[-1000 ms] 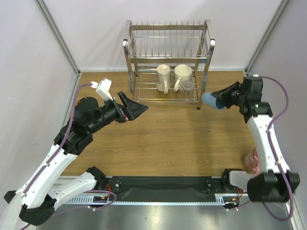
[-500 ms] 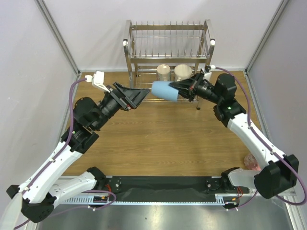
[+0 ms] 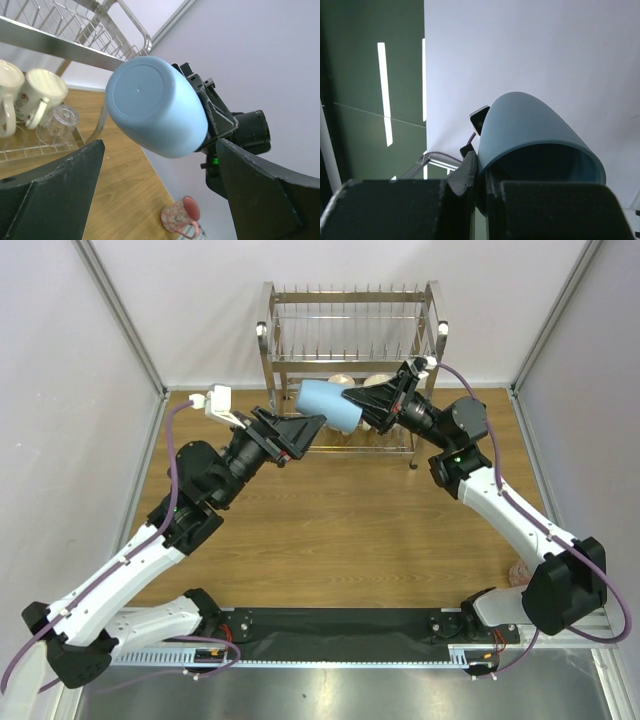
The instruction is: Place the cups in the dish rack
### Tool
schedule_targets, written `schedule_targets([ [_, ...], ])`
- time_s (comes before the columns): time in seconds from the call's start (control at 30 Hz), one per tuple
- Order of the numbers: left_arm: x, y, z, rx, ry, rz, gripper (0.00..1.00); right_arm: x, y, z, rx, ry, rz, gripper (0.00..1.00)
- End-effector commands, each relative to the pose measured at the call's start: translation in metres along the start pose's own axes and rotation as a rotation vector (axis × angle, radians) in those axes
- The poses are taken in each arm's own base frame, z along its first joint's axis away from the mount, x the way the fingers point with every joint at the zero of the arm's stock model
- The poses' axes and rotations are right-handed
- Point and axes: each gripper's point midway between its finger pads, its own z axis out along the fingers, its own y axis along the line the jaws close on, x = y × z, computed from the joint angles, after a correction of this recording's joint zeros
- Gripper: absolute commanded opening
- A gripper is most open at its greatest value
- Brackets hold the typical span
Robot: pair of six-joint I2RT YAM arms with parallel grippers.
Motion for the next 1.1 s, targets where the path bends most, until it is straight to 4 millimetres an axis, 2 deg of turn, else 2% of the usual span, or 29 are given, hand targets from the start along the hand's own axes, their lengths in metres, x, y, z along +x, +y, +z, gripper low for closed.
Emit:
schedule_targets([
  [0.0, -0.033, -0.022, 0.001, 0.047, -0.128, 0.045, 1.00, 0.014, 0.034, 0.002, -0.123, 0.040, -0.038, 0.00],
  [0.1, -0.039, -0.023, 0.001, 0.068, -0.181, 0.037, 1.00, 0.018, 0.038, 0.002, -0.136, 0.042, -0.054, 0.00],
  [0.27, -0.037, -0.037, 0.006, 0.152, -0.184, 0.039, 1.00, 0.023, 0.027, 0.004, -0.101, 0.051, -0.054, 0.00],
  [0.57, -0.036, -0.035, 0.005, 0.141, -0.178, 0.023, 0.99, 0.035, 0.022, 0.013, -0.121, 0.063, -0.027, 0.00],
  [0.7, -0.037, -0.036, 0.005, 0.147, -0.176, 0.007, 0.96, 0.042, 0.026, 0.015, -0.148, 0.079, -0.023, 0.00],
  [0.8, -0.039, -0.040, 0.003, 0.174, -0.183, -0.014, 0.87, 0.048, 0.025, 0.015, -0.145, 0.085, -0.029, 0.00],
  [0.9, -0.034, -0.039, 0.002, 0.180, -0.168, -0.040, 0.72, 0.050, 0.020, 0.015, -0.115, 0.085, -0.049, 0.00],
  [1.07, -0.032, -0.036, -0.004, 0.180, -0.169, -0.075, 0.61, 0.050, 0.012, 0.012, -0.087, 0.074, -0.048, 0.00],
])
